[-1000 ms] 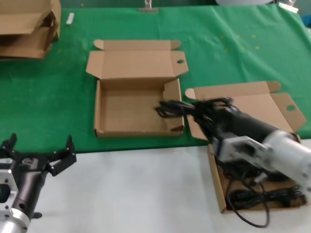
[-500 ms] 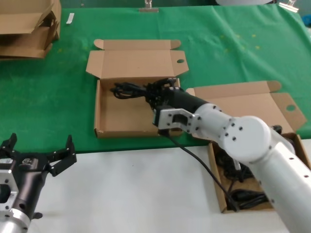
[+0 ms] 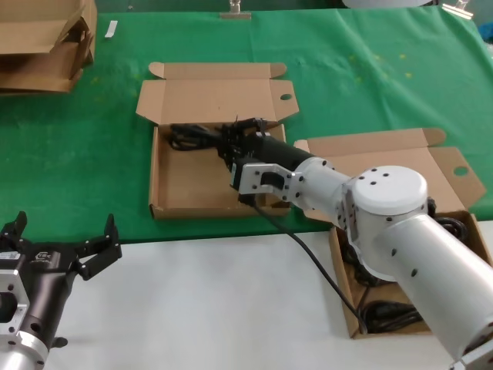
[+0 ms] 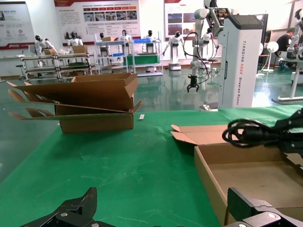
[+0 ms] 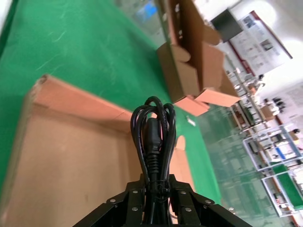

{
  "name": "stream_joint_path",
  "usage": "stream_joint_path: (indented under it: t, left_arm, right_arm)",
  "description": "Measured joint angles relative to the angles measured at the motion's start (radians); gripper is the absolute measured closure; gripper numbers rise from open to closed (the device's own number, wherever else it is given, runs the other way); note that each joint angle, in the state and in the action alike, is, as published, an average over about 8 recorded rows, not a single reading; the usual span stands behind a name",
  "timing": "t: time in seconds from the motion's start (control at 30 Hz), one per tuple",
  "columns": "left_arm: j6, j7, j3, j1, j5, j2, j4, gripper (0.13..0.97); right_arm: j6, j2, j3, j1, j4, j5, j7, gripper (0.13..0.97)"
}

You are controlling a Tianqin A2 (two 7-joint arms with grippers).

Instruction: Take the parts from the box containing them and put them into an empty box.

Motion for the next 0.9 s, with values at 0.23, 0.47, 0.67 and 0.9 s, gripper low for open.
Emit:
stream_joint_path:
  t: [0.23, 0.47, 0.67, 0.9]
  left_arm:
    - [0.0, 0.0, 0.0, 0.0, 0.0, 0.0, 0.0, 0.132]
    - [0.0, 0.0, 0.0, 0.0, 0.0, 0.0, 0.0, 0.132]
    - [0.0, 0.0, 0.0, 0.0, 0.0, 0.0, 0.0, 0.132]
    - [0.0, 0.0, 0.0, 0.0, 0.0, 0.0, 0.0, 0.132]
  right_arm:
    - [-0.046, -0.001, 0.074, -0.02, 0.012, 0.129, -0.138, 0.856]
    - [-0.092, 0.009, 0.148, -0.062, 0.055, 0.11, -0.147, 0.714]
    - [-0.116, 0.052, 0.197, -0.112, 0.147, 0.079, -0.096, 0.669]
    - [-0.103, 0.119, 0.301, -0.197, 0.311, 0.09, -0.025, 0.535]
